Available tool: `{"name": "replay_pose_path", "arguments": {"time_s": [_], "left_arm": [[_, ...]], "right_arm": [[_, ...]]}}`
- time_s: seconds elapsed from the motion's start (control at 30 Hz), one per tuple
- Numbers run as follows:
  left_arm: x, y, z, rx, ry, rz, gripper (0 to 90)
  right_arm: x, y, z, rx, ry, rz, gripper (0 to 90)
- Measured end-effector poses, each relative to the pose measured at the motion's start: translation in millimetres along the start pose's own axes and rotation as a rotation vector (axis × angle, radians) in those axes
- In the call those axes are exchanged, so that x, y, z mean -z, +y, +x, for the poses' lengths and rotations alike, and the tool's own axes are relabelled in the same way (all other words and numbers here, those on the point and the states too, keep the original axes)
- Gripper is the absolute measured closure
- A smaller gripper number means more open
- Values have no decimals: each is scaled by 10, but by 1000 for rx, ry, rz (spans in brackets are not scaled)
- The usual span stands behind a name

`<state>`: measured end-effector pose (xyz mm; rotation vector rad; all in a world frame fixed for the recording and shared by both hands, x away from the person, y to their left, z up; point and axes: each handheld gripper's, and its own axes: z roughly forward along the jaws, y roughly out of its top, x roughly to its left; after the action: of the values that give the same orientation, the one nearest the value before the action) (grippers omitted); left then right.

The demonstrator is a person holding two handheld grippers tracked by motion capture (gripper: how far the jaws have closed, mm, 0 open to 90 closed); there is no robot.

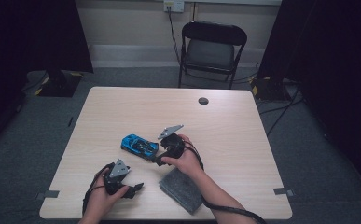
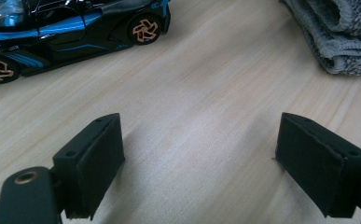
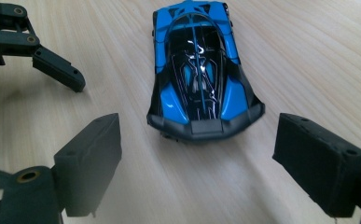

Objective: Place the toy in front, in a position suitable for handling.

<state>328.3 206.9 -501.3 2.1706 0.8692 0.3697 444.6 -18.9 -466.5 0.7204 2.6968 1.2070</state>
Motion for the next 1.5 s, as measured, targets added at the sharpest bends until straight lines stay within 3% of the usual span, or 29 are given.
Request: {"name": "replay_pose_path", "arguments": {"time_s": [0.37,0.47,0.87,1.13,1.5], "left_arm": [[1,1,2,-2,0,1,147],[1,1,1,-2,0,1,147],[1,1,1,-2,1,2,147],[1,1,0,-1,0,1,147],[1,1,1,-1,0,2,146]], "right_arm": [[-191,116,21,-35,6,-28,136],[-227,161,30,-12,-33,-15,135],[-309,332,-10,11,-26,-38,135],[-551,362,-26,3,-16,-4,130],[-693,393,-34,10,2,16,129]]}}
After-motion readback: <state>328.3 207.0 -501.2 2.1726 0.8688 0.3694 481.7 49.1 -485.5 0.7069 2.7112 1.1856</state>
